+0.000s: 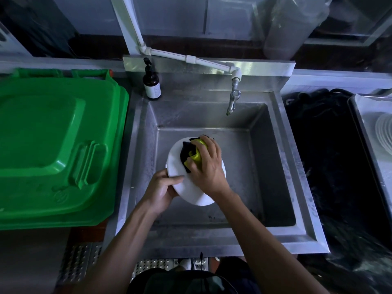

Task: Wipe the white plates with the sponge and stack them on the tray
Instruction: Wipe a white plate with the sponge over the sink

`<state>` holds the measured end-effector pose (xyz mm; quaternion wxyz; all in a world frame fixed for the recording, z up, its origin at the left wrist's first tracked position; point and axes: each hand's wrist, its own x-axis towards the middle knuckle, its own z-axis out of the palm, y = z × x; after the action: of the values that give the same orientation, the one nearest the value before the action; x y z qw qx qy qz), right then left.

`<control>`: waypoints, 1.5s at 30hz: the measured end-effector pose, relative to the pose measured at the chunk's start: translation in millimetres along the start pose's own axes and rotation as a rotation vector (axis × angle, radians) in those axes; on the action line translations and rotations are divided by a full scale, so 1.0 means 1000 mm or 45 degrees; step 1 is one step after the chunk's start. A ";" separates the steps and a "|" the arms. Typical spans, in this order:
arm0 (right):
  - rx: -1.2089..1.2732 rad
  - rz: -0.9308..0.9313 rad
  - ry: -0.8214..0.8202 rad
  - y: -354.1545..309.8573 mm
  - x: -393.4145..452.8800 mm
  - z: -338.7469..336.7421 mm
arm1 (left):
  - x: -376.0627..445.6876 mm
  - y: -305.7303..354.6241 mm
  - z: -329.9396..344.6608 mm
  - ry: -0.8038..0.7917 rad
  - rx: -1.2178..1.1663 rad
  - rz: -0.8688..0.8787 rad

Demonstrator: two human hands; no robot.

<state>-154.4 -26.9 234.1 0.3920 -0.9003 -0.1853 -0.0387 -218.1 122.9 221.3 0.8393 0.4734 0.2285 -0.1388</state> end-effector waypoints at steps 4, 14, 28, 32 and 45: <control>-0.027 0.109 -0.043 0.014 0.002 -0.004 | -0.001 0.003 -0.001 0.028 -0.055 0.019; 0.047 0.118 -0.038 0.005 -0.022 0.001 | 0.004 0.003 0.006 0.096 -0.202 0.062; 0.067 0.031 0.076 -0.011 -0.049 0.015 | 0.010 -0.003 0.018 0.248 -0.465 0.028; 0.099 0.074 0.055 -0.007 -0.056 0.012 | 0.010 -0.003 0.014 0.307 -0.492 0.004; 0.210 0.276 0.105 0.010 -0.032 -0.016 | 0.010 -0.001 -0.007 0.046 -0.478 0.061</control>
<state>-178.9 -54.5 231.8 0.4740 -0.8773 -0.0734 -0.0178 -211.4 128.6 212.0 0.9117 0.3161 0.2542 -0.0652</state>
